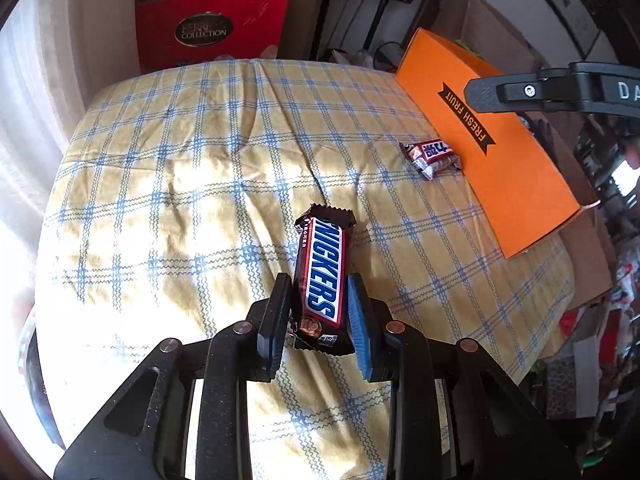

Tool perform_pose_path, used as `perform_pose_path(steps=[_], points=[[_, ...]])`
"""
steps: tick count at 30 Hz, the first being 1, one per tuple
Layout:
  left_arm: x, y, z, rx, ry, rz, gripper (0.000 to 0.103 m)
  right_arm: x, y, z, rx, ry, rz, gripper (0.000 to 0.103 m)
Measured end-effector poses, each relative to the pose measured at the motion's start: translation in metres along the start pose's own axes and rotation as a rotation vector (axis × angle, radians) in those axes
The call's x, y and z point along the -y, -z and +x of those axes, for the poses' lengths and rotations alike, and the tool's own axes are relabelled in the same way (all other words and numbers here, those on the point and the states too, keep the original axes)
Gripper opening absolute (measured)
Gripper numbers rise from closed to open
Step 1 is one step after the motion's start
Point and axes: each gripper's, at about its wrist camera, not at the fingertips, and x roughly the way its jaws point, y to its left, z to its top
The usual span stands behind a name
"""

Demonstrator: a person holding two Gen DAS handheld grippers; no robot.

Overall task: Organize objects
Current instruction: 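Grasp the second Snickers bar with the right gripper while the left gripper holds its bar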

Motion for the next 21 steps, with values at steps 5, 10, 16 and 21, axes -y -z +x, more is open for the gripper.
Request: perform_pose_path(steps=[5, 10, 16, 21], points=[[-0.011, 0.004, -0.006, 0.001, -0.025, -0.008, 0.026, -0.001, -0.013, 0.036, -0.133, 0.089, -0.088, 0.041], [-0.015, 0.005, -0.006, 0.0, -0.004, -0.021, 0.026, -0.008, -0.015, 0.066, -0.267, 0.154, -0.239, 0.04], [-0.016, 0.005, -0.006, -0.001, 0.005, -0.026, 0.026, -0.004, -0.014, 0.086, -0.39, 0.202, -0.372, 0.04], [-0.017, 0.003, -0.005, -0.014, 0.011, -0.025, 0.026, -0.003, -0.011, 0.096, -0.465, 0.228, -0.477, 0.04]])
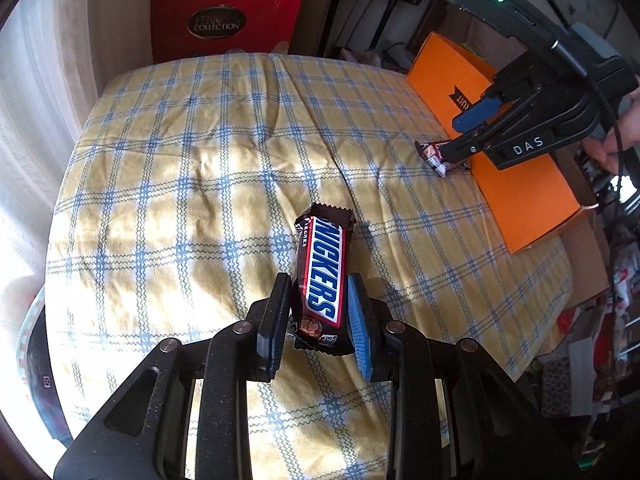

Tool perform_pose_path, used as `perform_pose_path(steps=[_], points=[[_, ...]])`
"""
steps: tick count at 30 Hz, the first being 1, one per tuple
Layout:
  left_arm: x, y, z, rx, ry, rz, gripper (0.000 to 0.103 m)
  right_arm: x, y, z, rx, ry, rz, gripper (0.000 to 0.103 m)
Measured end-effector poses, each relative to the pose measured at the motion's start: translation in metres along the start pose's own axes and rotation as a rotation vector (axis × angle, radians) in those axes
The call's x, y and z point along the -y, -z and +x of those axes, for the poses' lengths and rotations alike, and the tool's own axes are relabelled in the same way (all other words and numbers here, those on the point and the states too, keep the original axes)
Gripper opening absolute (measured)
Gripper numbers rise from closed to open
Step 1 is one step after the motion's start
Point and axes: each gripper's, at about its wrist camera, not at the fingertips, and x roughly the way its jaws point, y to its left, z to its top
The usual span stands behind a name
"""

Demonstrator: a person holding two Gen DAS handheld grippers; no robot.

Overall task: Organize objects
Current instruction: 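Grasp the second Snickers bar with the right gripper while the left gripper holds its bar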

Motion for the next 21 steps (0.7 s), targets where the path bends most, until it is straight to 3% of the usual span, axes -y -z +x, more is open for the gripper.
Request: perform_pose_path(steps=[4, 9, 16, 21], points=[[-0.001, 0.002, -0.002, 0.003, 0.002, -0.006, 0.026, 0.001, -0.003, 0.009, -0.054, 0.044, -0.087, 0.04], [-0.002, 0.003, -0.003, 0.006, 0.006, -0.017, 0.026, 0.0, -0.002, 0.017, -0.076, 0.051, -0.184, 0.048], [-0.003, 0.003, -0.002, 0.007, 0.012, -0.03, 0.026, -0.011, 0.0, 0.023, -0.111, 0.047, -0.305, 0.049], [-0.003, 0.004, -0.002, 0.01, 0.013, -0.034, 0.026, -0.007, -0.002, 0.034, -0.116, 0.06, -0.327, 0.049]])
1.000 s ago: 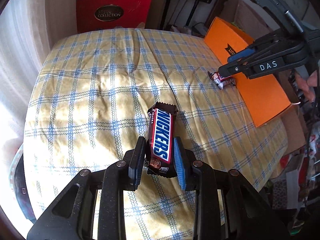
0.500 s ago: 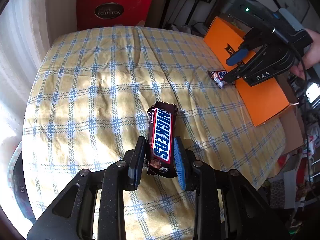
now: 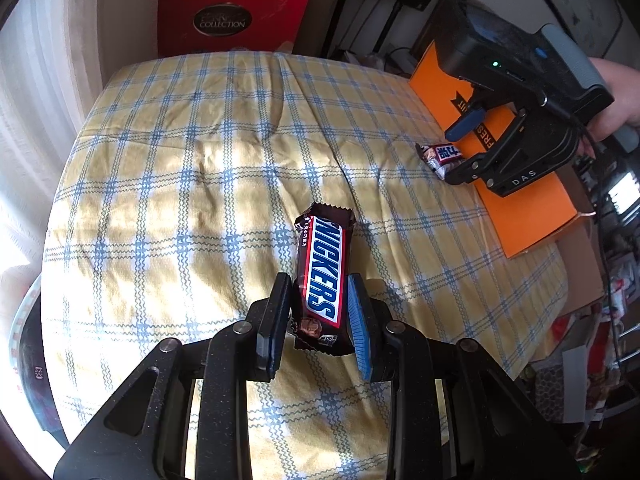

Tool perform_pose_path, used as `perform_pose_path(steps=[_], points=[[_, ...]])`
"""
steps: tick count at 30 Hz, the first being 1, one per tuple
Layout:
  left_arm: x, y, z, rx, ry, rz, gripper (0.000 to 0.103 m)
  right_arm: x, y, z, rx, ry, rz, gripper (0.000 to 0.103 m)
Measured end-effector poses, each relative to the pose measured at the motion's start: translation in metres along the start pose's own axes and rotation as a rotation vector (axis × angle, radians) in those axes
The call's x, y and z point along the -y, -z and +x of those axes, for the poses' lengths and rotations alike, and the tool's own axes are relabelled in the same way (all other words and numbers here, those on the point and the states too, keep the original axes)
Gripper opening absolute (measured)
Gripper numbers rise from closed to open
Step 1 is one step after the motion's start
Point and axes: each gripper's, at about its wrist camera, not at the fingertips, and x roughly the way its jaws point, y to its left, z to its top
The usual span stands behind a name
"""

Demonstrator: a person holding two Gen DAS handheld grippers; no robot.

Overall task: Organize objects
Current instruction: 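Grasp the second Snickers bar with the right gripper while the left gripper holds its bar, then carry both Snickers bars over the orange box with both grippers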

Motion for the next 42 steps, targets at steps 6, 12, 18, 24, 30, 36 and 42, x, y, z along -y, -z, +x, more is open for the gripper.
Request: perform_pose_path(steps=[6, 12, 18, 24, 30, 36, 42], points=[[-0.002, 0.0, -0.001, -0.001, 0.014, -0.023, 0.026, 0.027, 0.003, 0.001, 0.031, -0.126, 0.14, 0.039], [-0.003, 0.0, -0.001, 0.012, 0.011, -0.055, 0.026, 0.042, 0.002, -0.007, 0.119, -0.294, 0.422, 0.033], [0.004, 0.001, 0.001, 0.013, -0.037, -0.048, 0.029, 0.025, -0.002, -0.017, 0.198, -0.387, 0.537, 0.035], [0.007, -0.007, 0.007, 0.012, -0.057, -0.065, 0.031, 0.009, 0.003, -0.022, 0.285, -0.325, 0.596, 0.035], [0.008, -0.012, 0.01, 0.028, -0.065, -0.065, 0.027, 0.01, 0.012, -0.029, 0.381, -0.316, 0.688, 0.028], [0.012, -0.014, 0.0, 0.049, -0.042, -0.084, 0.027, 0.004, 0.031, -0.047, 0.475, -0.338, 0.749, 0.028], [0.036, -0.03, -0.022, 0.098, -0.015, -0.056, 0.027, 0.002, 0.058, -0.074, 0.557, -0.334, 0.781, 0.028]])
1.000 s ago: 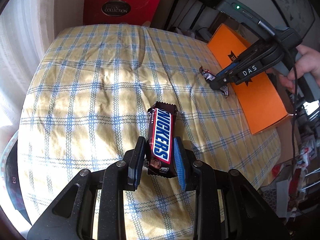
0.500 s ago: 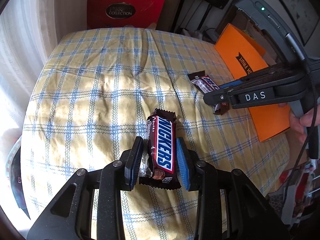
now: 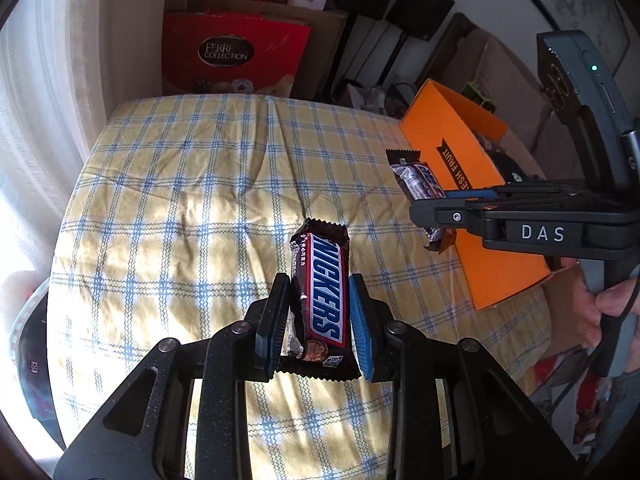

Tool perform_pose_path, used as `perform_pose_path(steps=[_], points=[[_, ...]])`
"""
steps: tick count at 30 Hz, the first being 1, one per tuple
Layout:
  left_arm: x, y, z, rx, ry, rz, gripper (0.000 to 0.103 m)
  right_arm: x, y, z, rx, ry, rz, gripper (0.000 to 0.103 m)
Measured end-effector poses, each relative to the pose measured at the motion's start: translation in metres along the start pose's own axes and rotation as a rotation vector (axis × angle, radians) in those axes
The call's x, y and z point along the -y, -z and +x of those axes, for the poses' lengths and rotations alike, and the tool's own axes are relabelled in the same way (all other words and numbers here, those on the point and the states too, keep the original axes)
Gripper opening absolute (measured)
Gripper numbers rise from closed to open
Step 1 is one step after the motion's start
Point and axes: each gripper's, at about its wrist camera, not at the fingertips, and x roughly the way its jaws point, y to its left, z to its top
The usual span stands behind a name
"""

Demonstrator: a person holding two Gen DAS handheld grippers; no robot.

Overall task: Organize objects
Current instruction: 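Carry both Snickers bars over the orange box with both grippers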

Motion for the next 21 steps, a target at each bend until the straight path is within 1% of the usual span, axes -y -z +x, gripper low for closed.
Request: perform_pose_path(steps=[3, 7, 12, 15, 21], points=[[0.017, -0.01, -0.013, 0.028, 0.026, 0.017, 0.027, 0.008, 0.009, -0.021, 0.039, -0.006, 0.026, 0.028], [0.043, -0.023, -0.025, 0.057, 0.065, 0.048, 0.027, 0.022, 0.016, -0.05, 0.088, 0.013, 0.025, 0.028], [0.074, -0.035, -0.026, 0.071, 0.082, 0.084, 0.027, 0.046, 0.032, -0.083, 0.122, 0.033, 0.068, 0.028], [0.092, -0.039, -0.025, 0.074, 0.101, 0.091, 0.027, 0.062, 0.041, -0.095, 0.136, 0.052, 0.088, 0.028], [0.133, -0.048, -0.023, 0.098, 0.108, 0.13, 0.027, 0.091, 0.057, -0.116, 0.175, 0.094, 0.139, 0.028]])
